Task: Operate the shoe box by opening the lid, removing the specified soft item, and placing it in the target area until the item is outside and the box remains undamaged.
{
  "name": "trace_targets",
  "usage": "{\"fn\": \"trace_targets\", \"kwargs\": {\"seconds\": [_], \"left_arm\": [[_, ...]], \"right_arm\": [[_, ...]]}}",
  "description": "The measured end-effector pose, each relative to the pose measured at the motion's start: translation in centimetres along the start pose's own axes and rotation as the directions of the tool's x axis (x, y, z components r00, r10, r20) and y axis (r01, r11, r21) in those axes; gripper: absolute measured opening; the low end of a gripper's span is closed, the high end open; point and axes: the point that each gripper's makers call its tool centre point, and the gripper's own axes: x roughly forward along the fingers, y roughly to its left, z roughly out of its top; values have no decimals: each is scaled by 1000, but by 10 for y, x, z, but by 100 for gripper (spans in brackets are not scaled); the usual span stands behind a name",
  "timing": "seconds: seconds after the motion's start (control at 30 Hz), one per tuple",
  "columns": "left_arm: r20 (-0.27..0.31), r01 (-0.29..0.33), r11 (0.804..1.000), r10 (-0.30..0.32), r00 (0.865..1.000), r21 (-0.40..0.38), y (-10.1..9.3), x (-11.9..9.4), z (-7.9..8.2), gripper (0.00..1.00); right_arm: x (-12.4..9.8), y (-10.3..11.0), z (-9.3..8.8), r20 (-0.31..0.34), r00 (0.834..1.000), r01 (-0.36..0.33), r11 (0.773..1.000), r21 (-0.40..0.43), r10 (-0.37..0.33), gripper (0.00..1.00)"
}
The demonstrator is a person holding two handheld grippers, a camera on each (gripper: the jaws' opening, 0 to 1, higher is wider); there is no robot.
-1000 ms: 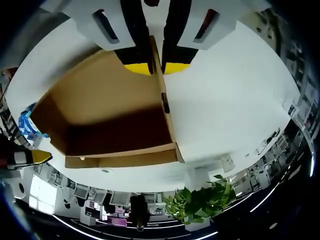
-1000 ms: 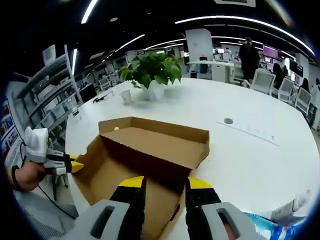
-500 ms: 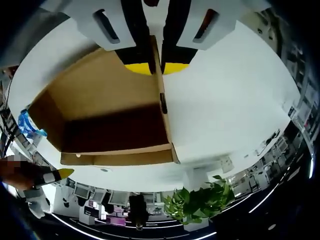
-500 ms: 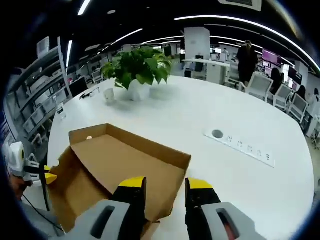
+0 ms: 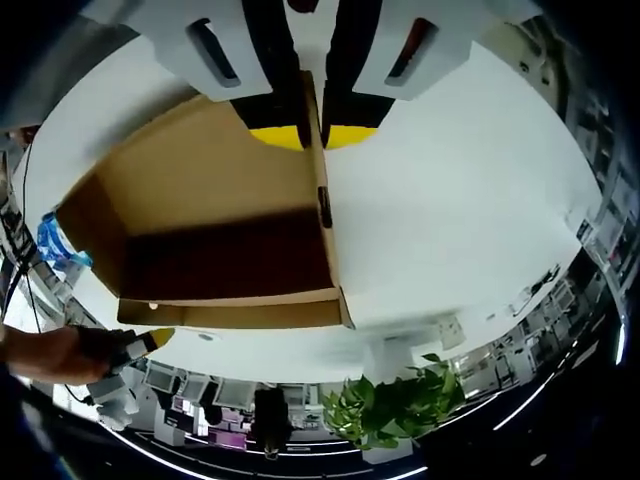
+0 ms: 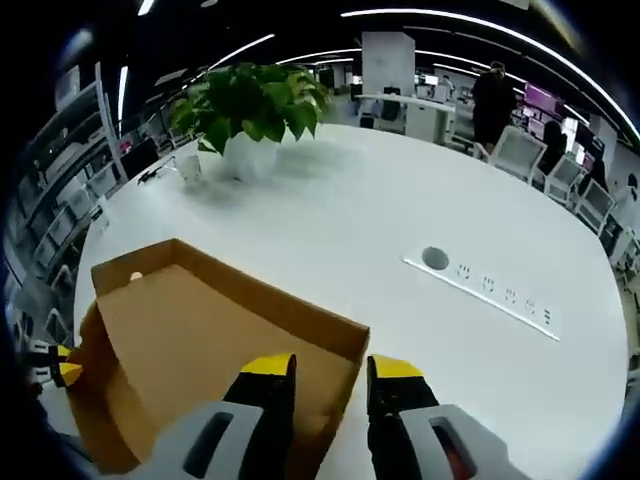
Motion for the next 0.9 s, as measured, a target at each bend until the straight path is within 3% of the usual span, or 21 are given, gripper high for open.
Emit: {"fn": "trace_targets", "kwargs": {"seconds": [0.17,0.3,0.57,0.9], "left_arm": [[-1,0,1000,0,1000,0,0,0,0,4],[-1,-1,1000,1,1000,0,0,0,0,4],[-1,0,1000,0,1000,-3,0,0,0,4],[1,4,1000,-4,1000,-30,2,-1,-1,4]], "right_arm": [[11,-9,-9,-40,999,15,1000,25,-14,20],[10,-10,-16,-63,998,33,999,41,-30,9],[6,-3,-20,-87,995,47,997,65,-41,3],[6,-15,-8,-75,996,57,994,90,-50,0]]}}
